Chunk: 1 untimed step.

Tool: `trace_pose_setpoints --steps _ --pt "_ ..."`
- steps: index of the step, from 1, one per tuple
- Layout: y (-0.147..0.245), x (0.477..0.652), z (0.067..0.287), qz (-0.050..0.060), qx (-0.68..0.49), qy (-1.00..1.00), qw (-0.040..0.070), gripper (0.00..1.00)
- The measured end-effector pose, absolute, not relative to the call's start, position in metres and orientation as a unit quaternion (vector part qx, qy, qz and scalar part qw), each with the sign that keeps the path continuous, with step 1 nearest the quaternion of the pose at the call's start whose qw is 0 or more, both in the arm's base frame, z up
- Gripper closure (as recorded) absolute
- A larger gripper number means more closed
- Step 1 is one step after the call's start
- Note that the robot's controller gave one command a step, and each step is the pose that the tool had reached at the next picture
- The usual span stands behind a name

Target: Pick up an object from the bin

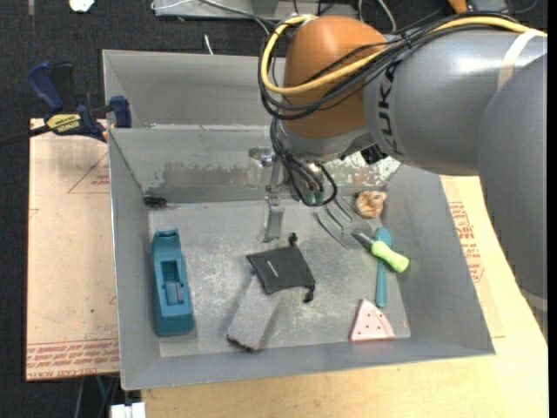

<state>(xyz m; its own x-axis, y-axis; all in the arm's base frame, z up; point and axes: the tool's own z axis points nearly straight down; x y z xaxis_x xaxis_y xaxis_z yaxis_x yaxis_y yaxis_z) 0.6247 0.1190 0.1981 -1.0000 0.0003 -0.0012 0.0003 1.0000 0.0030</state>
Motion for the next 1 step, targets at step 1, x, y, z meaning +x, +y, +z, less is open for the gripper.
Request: trace_pose_setpoints --steps 1 --pt "0.0446 0.5949 0.1514 0.002 -0.027 1.000 0.002 0.00"
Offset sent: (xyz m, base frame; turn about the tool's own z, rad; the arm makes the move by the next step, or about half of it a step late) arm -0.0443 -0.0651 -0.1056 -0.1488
